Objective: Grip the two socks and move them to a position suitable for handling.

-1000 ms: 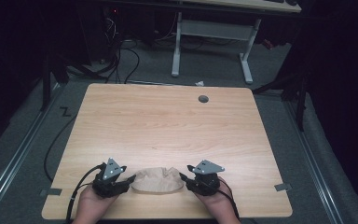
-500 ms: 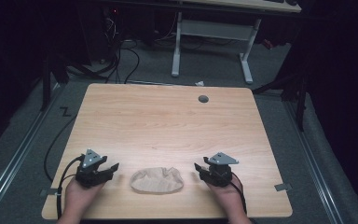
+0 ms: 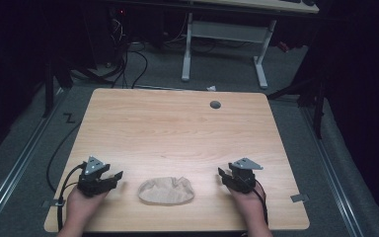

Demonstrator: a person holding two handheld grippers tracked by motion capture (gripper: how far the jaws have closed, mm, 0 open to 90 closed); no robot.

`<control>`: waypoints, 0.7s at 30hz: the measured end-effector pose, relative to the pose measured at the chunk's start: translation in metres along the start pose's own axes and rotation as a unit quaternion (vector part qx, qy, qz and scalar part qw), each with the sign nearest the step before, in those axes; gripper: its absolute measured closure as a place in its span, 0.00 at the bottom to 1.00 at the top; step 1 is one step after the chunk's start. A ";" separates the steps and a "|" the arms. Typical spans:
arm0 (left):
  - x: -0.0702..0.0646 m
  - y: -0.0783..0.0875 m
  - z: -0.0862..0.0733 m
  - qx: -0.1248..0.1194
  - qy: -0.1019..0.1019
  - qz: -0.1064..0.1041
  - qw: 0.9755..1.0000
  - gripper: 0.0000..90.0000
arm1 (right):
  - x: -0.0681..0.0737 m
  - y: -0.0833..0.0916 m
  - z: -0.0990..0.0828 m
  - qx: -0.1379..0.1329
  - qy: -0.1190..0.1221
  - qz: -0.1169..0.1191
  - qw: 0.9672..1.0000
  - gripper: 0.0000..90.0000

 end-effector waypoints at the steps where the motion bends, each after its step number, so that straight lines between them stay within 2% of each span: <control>1: 0.000 0.000 0.000 0.000 0.000 0.000 1.000 0.45 | 0.000 0.000 0.000 0.000 0.000 0.000 1.000 0.56; 5: 0.000 0.003 -0.004 0.002 0.000 -0.002 1.000 0.45 | 0.004 -0.003 0.003 0.003 0.004 0.001 1.000 0.56; 7: 0.000 0.004 -0.003 -0.002 0.004 -0.004 1.000 0.45 | 0.008 -0.004 0.005 0.003 0.015 0.001 1.000 0.56; 9: 0.000 0.004 -0.002 -0.003 0.005 -0.005 1.000 0.45 | 0.016 -0.003 0.006 0.001 0.026 0.006 1.000 0.56; 13: -0.004 -0.002 0.001 0.004 -0.005 -0.004 1.000 0.45 | 0.036 0.005 0.005 -0.006 0.052 0.025 0.998 0.55; 17: -0.011 -0.004 0.003 0.001 -0.013 -0.008 1.000 0.46 | 0.056 0.013 0.006 -0.018 0.086 0.026 0.996 0.55; 21: -0.017 -0.005 0.008 -0.004 -0.019 -0.020 1.000 0.46 | 0.060 0.009 0.003 -0.006 0.091 0.020 0.996 0.56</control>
Point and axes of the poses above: each handheld gripper's, and its own axes: y roughly backward along the jaws, z roughly out of its top, x roughly to its left, the point moved 9 cm from there along -y, roughly forward along the jaws, and after that the axes turned 15 degrees about x, right-handed, at the moved point
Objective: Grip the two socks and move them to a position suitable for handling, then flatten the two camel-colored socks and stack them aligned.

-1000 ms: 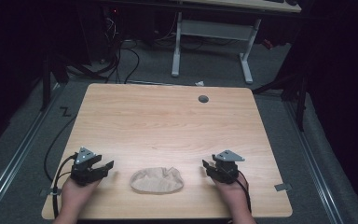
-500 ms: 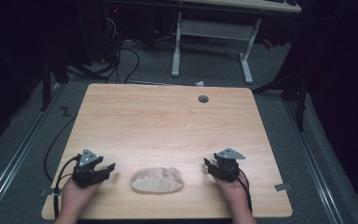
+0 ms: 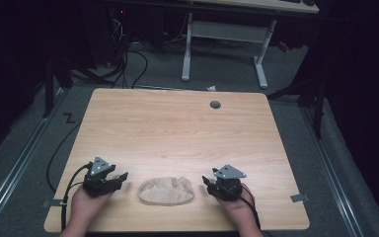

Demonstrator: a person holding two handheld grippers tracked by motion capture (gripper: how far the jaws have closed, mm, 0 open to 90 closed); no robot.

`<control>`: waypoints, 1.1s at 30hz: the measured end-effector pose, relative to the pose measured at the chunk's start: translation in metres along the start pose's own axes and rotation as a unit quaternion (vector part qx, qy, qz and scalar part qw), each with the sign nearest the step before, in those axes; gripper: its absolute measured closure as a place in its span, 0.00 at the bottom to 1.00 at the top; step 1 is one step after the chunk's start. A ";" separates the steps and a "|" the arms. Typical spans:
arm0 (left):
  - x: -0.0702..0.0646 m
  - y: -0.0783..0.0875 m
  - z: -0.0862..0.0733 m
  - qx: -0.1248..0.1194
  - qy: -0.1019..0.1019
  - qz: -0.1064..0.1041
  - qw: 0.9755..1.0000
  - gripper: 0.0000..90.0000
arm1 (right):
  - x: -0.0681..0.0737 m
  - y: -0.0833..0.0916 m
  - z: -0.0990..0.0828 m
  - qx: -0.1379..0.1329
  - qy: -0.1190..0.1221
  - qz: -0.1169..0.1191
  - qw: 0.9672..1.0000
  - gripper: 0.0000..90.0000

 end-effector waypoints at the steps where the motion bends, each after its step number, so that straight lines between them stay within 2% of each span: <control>1: 0.000 -0.001 0.001 -0.001 -0.003 0.000 1.000 0.46 | -0.001 -0.001 -0.001 0.004 -0.002 0.000 1.000 0.56; 5: -0.003 -0.002 0.001 0.007 -0.020 0.008 1.000 0.46 | -0.006 0.001 -0.002 0.002 -0.011 -0.004 1.000 0.56; 10: -0.005 0.007 0.003 -0.009 -0.013 0.004 1.000 0.46 | -0.008 0.000 -0.007 0.010 -0.018 -0.004 1.000 0.57; 12: -0.003 0.006 0.001 -0.004 -0.015 0.006 1.000 0.46 | -0.009 0.000 -0.006 0.008 -0.022 -0.004 1.000 0.57; 15: -0.001 0.006 0.000 -0.005 -0.007 0.000 1.000 0.46 | -0.010 0.000 -0.003 0.004 -0.023 -0.004 1.000 0.57; 19: -0.001 0.005 -0.002 -0.001 -0.007 -0.001 1.000 0.46 | -0.009 -0.006 -0.001 0.010 -0.023 0.000 1.000 0.57; 23: -0.001 0.009 0.001 -0.008 -0.008 0.002 1.000 0.46 | -0.006 -0.007 0.001 0.010 -0.008 -0.001 1.000 0.56; 28: -0.005 0.006 0.008 -0.011 -0.007 0.000 1.000 0.46 | -0.003 -0.003 -0.006 0.011 0.001 -0.002 1.000 0.56; 33: -0.012 -0.001 0.014 -0.008 -0.023 -0.001 1.000 0.46 | -0.007 0.008 -0.011 0.001 -0.010 0.001 1.000 0.56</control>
Point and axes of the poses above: each handheld gripper's, and its own axes: y roughly backward along the jaws, z roughly out of its top, x roughly to its left, the point moved 9 cm from there along -y, roughly forward along the jaws, and after that the axes turned 15 degrees about x, right-handed, at the moved point
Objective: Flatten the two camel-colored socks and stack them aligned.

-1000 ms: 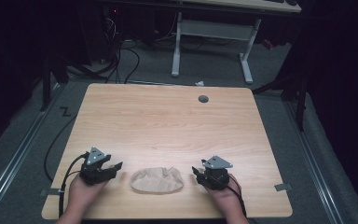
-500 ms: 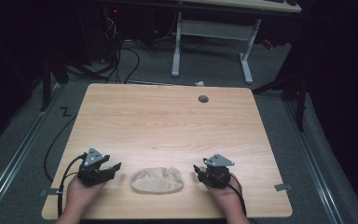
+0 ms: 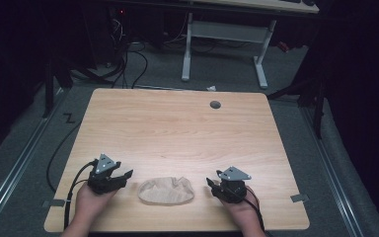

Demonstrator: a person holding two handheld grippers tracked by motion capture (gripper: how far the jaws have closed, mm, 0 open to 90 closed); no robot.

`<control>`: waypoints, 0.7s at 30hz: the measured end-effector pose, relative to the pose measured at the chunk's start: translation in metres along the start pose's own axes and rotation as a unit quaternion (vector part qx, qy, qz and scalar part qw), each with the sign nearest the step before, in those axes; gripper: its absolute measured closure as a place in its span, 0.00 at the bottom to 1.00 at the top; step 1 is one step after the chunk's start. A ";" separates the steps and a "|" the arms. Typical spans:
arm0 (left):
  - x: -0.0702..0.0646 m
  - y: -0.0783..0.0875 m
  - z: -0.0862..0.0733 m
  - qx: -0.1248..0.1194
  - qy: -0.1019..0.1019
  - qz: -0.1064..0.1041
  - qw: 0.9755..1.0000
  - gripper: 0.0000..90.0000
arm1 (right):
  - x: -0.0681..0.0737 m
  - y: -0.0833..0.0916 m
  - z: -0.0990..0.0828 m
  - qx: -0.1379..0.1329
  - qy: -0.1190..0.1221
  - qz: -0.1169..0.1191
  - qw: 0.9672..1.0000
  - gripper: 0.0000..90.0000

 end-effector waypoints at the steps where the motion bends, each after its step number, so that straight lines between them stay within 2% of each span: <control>1: -0.001 -0.001 0.001 0.001 -0.001 0.000 1.000 0.46 | 0.000 0.001 0.000 -0.001 0.000 0.000 1.000 0.56; 11: 0.002 0.004 -0.003 -0.002 -0.002 -0.002 1.000 0.46 | 0.006 -0.003 0.001 0.008 0.008 -0.002 1.000 0.56; 17: 0.006 0.009 -0.005 -0.007 0.009 -0.002 1.000 0.46 | 0.009 -0.007 0.005 0.011 0.008 -0.001 1.000 0.56; 21: 0.008 0.010 -0.007 -0.006 0.011 0.000 1.000 0.46 | 0.010 -0.009 0.007 0.013 0.017 0.002 1.000 0.57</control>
Point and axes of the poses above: each handheld gripper's, and its own axes: y roughly backward along the jaws, z roughly out of its top, x roughly to its left, the point moved 9 cm from there along -y, roughly forward along the jaws, and after that the axes turned 15 degrees about x, right-handed, at the moved point
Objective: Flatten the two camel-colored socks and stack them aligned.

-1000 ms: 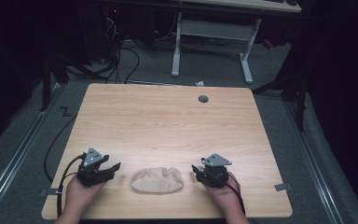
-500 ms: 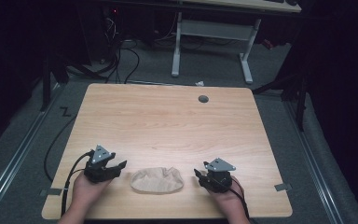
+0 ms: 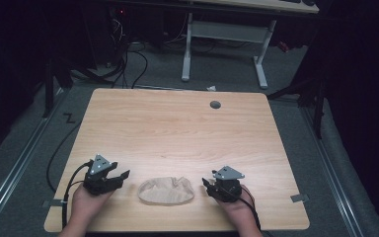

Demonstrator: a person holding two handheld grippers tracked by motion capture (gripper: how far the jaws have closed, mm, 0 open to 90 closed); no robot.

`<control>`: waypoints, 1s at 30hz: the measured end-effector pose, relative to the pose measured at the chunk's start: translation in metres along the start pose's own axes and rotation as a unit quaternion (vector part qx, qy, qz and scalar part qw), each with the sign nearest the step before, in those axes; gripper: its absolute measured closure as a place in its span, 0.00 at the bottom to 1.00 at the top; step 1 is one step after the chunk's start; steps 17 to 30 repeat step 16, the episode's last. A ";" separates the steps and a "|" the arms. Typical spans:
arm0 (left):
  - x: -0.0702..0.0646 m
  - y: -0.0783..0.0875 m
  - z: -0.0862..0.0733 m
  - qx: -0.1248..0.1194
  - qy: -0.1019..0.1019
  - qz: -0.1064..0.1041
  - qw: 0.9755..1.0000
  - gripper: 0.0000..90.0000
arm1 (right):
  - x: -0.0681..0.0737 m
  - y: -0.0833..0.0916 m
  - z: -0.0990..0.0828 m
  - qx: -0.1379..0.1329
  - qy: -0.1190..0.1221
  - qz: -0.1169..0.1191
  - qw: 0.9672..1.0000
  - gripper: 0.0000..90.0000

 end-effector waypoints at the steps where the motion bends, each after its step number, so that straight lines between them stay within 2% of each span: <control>1: -0.001 0.000 0.000 0.000 0.000 0.000 1.000 0.46 | 0.000 0.000 0.000 0.000 0.001 0.000 1.000 0.56; 12: -0.002 -0.003 0.001 0.005 -0.008 0.002 1.000 0.46 | -0.005 0.002 -0.004 0.000 -0.010 -0.001 1.000 0.57; 16: 0.002 0.000 0.002 -0.001 0.002 0.001 1.000 0.46 | -0.003 -0.002 -0.001 0.004 -0.007 0.003 1.000 0.57; 30: 0.002 0.000 0.002 -0.001 0.002 0.001 1.000 0.46 | -0.003 -0.002 -0.001 0.004 -0.007 0.003 1.000 0.57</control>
Point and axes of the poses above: each handheld gripper's, and its own axes: y roughly backward along the jaws, z roughly out of its top, x roughly to its left, the point moved 9 cm from there along -y, roughly forward along the jaws, and after that the axes turned 15 degrees about x, right-handed, at the moved point
